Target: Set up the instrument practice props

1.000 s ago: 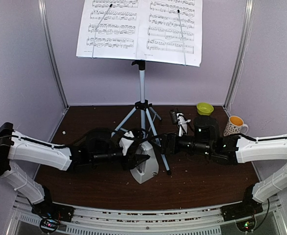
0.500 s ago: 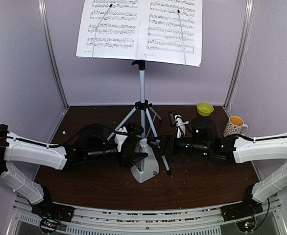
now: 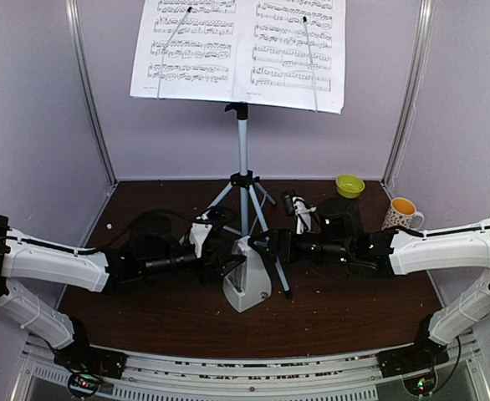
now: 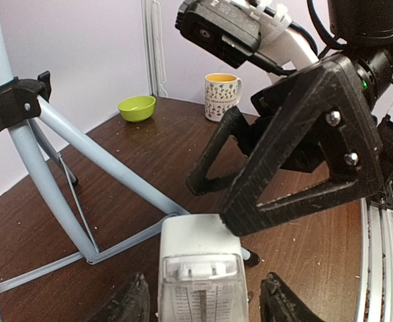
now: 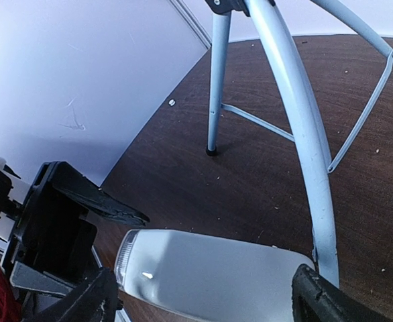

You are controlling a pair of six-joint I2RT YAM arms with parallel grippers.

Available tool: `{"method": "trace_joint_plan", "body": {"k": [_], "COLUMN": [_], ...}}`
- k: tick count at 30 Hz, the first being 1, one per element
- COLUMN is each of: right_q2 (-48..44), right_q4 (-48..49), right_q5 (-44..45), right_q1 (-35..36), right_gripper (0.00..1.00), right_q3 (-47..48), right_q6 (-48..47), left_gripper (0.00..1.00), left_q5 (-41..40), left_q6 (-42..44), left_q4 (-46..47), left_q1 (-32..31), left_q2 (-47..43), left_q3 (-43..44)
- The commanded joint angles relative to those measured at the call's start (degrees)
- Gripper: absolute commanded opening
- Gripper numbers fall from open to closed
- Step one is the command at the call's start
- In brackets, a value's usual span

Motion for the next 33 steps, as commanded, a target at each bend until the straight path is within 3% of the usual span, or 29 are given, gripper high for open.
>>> {"method": "trace_joint_plan", "body": {"k": [1,13,22,33], "right_q2": [1.58,3.83,4.47,7.84], "right_q4": [1.28,1.25,-1.69,-1.95], "right_q5": [-0.91,-0.73,2.42,3.79], "right_q1": [-0.45,-0.6,-1.08,-2.6], "right_gripper": [0.89,0.86,0.82,0.78], "right_q3": [1.1,0.16,-1.39,-5.97], "right_q6": [0.93,1.06,0.72,-0.88], "left_gripper": [0.56,0.53,0.29,0.14], "left_q5": [-1.37,-0.82,-0.76,0.01], "left_q6": [-1.69,-2.29,-1.44,1.84], "left_q4": [1.93,1.12,3.42,7.23], "left_q1": [0.08,0.08,0.08,0.08], "left_q2": [0.8,2.72,1.29,0.39], "left_q3": [1.45,3.42,0.15,-4.59]}}
